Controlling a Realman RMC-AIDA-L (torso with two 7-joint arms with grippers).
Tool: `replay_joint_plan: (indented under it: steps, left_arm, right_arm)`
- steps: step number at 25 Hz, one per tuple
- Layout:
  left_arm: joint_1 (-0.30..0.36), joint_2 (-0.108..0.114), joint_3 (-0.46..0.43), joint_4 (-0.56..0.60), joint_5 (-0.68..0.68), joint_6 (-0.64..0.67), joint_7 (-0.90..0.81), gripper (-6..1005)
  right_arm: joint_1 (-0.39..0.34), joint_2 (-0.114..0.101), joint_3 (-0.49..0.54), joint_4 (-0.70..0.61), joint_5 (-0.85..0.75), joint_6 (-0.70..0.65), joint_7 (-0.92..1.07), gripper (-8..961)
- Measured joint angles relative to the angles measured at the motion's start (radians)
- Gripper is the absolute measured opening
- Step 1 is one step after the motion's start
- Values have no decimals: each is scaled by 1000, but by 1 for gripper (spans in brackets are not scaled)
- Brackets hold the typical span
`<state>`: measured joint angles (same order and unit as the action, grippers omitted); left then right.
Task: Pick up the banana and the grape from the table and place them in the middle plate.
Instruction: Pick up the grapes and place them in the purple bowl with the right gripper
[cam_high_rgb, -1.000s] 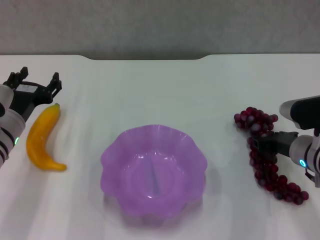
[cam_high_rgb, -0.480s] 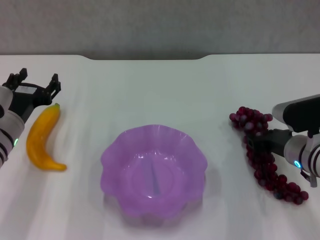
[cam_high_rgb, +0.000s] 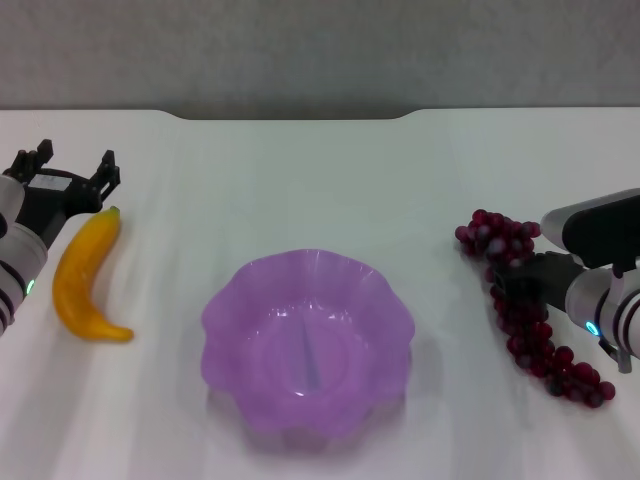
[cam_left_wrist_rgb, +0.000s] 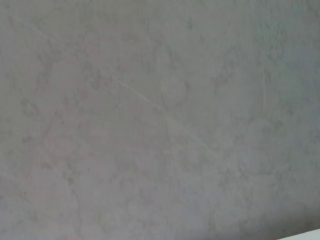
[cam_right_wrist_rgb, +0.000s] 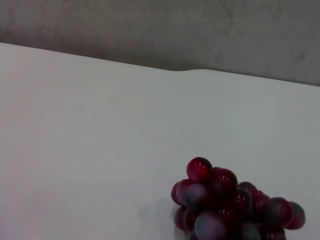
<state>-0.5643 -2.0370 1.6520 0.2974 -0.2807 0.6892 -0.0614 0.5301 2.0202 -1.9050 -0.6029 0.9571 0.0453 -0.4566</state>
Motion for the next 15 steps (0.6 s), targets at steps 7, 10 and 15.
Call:
replay_joint_plan:
  steps: [7, 10, 15]
  left_arm:
    - [0, 2, 0, 0, 0, -1, 0, 819]
    - [0, 2, 0, 0, 0, -1, 0, 819]
    - [0, 2, 0, 0, 0, -2, 0, 818]
  right_arm:
    - [-10, 0, -1, -13, 0, -23, 0, 398]
    - [-27, 0, -7, -33, 0, -44, 0, 395]
    - [-41, 0, -15, -51, 0, -66, 0, 394]
